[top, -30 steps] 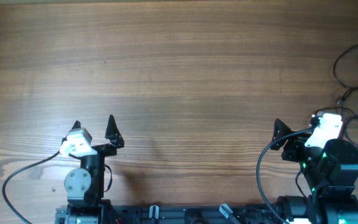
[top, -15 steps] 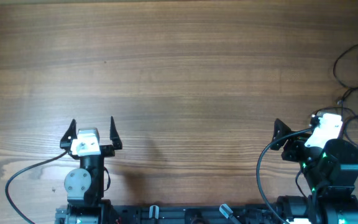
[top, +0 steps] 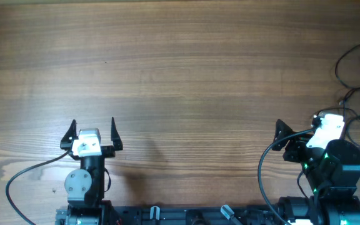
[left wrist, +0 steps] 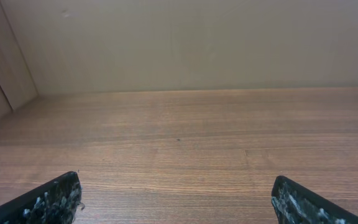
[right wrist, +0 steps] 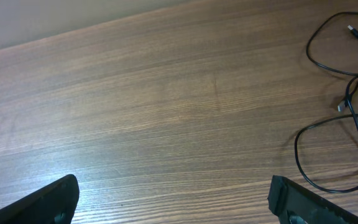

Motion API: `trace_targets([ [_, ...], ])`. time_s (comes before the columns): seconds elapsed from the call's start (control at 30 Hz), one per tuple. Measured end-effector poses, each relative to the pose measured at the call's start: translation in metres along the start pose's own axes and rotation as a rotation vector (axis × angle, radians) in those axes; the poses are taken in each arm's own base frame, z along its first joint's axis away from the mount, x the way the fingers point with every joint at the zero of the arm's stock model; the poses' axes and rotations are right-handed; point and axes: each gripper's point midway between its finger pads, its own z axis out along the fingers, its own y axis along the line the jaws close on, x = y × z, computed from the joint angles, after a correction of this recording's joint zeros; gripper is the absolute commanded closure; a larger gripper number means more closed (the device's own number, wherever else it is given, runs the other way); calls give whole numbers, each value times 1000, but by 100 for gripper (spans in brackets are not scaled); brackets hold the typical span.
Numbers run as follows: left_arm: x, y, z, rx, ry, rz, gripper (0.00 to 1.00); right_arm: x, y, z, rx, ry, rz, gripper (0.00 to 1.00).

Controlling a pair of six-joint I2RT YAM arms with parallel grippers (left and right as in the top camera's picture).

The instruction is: Untangle cables

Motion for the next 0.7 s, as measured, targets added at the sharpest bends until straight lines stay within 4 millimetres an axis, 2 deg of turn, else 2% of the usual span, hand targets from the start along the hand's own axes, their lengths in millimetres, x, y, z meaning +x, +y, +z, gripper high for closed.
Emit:
trace_targets([
  [0.43,0,0,0,0,0,0,0,0,0,0,1,0,0,0],
  [0.57,0,0,0,0,0,0,0,-3,-10,0,60,-17,-3,0],
  [0.63,0,0,0,0,0,0,0,-14,-12,2,70,-85,-50,0],
  [0.7,0,0,0,0,0,0,0,-14,-10,4,55,-137,-135,0],
])
